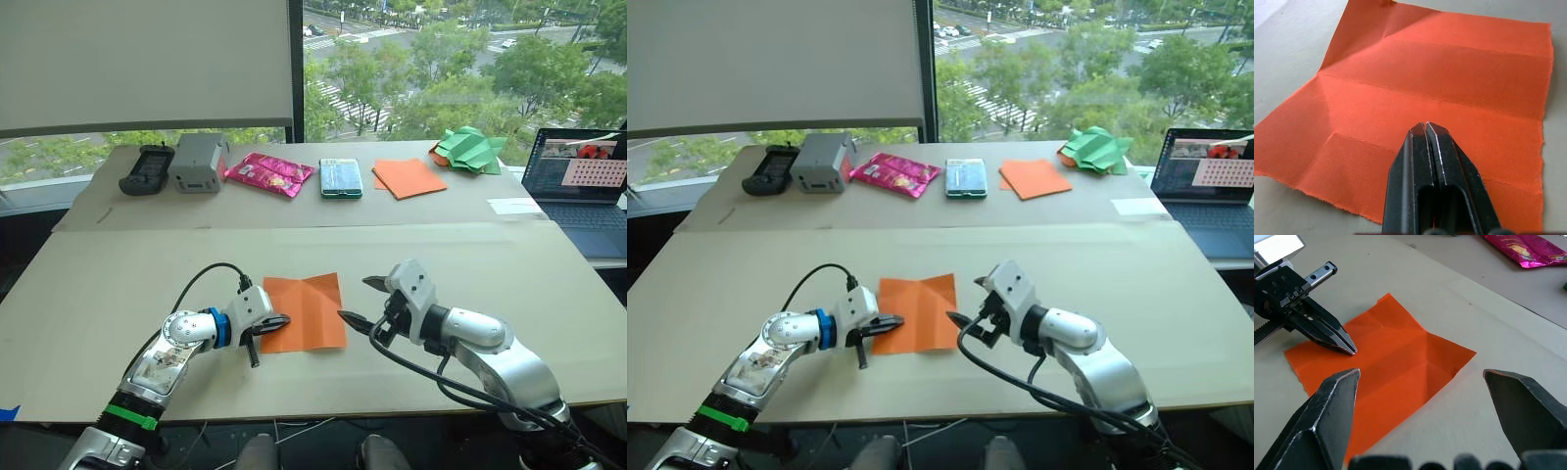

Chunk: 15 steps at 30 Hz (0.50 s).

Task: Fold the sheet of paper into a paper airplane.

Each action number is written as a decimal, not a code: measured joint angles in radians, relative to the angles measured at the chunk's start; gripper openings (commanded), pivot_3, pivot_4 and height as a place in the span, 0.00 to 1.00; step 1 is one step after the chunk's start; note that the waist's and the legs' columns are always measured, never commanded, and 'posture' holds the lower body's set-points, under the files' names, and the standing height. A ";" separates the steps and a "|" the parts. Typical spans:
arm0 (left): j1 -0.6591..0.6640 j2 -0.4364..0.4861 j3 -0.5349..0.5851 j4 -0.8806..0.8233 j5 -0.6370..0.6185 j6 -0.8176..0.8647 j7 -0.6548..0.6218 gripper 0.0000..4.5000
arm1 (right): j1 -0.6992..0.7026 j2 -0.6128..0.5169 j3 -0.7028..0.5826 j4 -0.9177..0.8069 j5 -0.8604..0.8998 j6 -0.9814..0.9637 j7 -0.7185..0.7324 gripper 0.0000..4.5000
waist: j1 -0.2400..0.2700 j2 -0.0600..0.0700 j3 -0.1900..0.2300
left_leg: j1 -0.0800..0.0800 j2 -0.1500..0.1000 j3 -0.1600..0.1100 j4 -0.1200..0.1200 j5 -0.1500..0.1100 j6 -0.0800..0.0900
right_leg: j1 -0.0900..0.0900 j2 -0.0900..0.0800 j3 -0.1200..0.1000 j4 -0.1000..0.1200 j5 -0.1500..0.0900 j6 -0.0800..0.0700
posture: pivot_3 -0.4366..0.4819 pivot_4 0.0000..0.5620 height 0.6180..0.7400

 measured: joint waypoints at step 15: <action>0.010 -0.005 0.002 -0.007 0.003 -0.005 -0.002 0.01 | 0.110 -0.131 0.180 -0.030 -0.042 0.048 0.083 0.01 | 0.000 -0.002 -0.004 | 0.000 0.000 0.000 0.000 0.000 0.000 | 0.000 0.000 0.000 0.000 0.000 0.000 | 0.48 0.27 0.72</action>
